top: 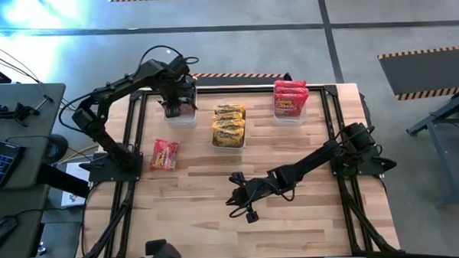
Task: Sort Maruchan noodles
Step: Put the black noodle pack into the white bin, then put the orange noodle pack into the transparent bin
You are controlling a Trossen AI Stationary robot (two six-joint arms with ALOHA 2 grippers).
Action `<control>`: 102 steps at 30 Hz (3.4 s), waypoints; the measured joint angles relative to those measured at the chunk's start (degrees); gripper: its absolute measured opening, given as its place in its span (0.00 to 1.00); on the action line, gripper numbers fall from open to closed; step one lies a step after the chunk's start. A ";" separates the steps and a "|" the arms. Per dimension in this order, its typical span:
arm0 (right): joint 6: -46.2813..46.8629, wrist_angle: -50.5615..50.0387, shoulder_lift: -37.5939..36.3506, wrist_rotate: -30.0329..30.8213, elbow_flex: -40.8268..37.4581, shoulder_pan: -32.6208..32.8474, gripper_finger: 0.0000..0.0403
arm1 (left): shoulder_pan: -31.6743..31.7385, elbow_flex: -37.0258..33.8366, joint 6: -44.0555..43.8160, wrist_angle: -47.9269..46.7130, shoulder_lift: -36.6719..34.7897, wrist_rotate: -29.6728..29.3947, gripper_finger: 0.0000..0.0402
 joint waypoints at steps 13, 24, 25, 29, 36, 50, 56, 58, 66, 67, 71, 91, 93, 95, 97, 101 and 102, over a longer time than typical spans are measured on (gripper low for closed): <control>0.02 0.00 0.02 0.02 0.00 0.00 0.00 | 0.70 -0.04 -0.87 0.15 2.92 0.03 0.20; 0.71 -0.43 0.02 0.02 0.00 0.00 0.00 | 0.72 -0.07 -0.54 2.07 4.90 -0.64 0.20; 1.07 -0.59 0.02 0.02 0.00 0.00 0.00 | 0.72 -0.07 -0.55 2.30 4.90 -0.55 0.20; 1.09 -0.73 0.04 0.02 0.00 0.00 0.00 | 0.70 -0.72 -0.52 3.03 4.90 -0.35 0.20; 1.09 -0.82 0.04 0.02 0.00 0.00 0.00 | 0.72 -5.74 -0.71 5.37 4.87 -0.72 0.23; 0.92 -0.63 0.04 0.02 0.00 0.00 0.00 | -2.09 -6.32 -0.83 5.82 1.89 -5.38 0.46; 1.32 -0.63 0.04 -0.02 0.00 0.00 0.00 | -3.38 -6.32 0.76 6.42 -1.93 -8.25 0.48; 1.37 -0.61 0.04 -0.33 0.00 -0.01 0.00 | -3.61 -6.32 0.91 7.20 -3.27 -8.96 0.48; 7.49 -0.63 0.04 0.60 0.01 -1.18 0.00 | -3.41 -6.32 0.11 11.64 -7.04 -10.84 0.47; 7.50 -0.63 0.04 0.61 0.00 -1.36 0.00 | -3.42 -6.32 -0.09 11.98 -7.38 -10.84 0.47; 7.37 -0.83 0.04 0.81 0.00 -1.31 0.00 | -3.56 -6.32 -1.97 12.96 -9.26 -9.49 0.46; 2.10 -0.72 0.04 7.70 0.00 0.90 0.00 | -19.47 -19.78 -25.60 19.62 -33.85 -4.93 0.21; 1.22 -0.56 0.04 8.04 0.00 1.03 0.00 | -23.26 -22.38 -28.86 19.53 -36.03 -4.92 0.18; 1.03 -0.57 0.04 8.10 0.02 1.07 0.00 | -27.35 -24.59 -32.50 19.44 -37.70 -4.97 0.15; 1.15 -0.59 0.04 8.12 0.02 1.03 0.00 | -31.82 -26.64 -36.33 19.20 -39.04 -5.41 0.13; 1.31 -0.59 0.04 8.18 0.00 0.98 0.00 | -41.58 -29.65 -43.92 18.68 -40.04 -8.71 0.09; 1.36 -0.61 0.04 8.22 0.00 0.98 0.00 | -44.03 -30.17 -45.56 18.08 -39.99 -10.09 0.08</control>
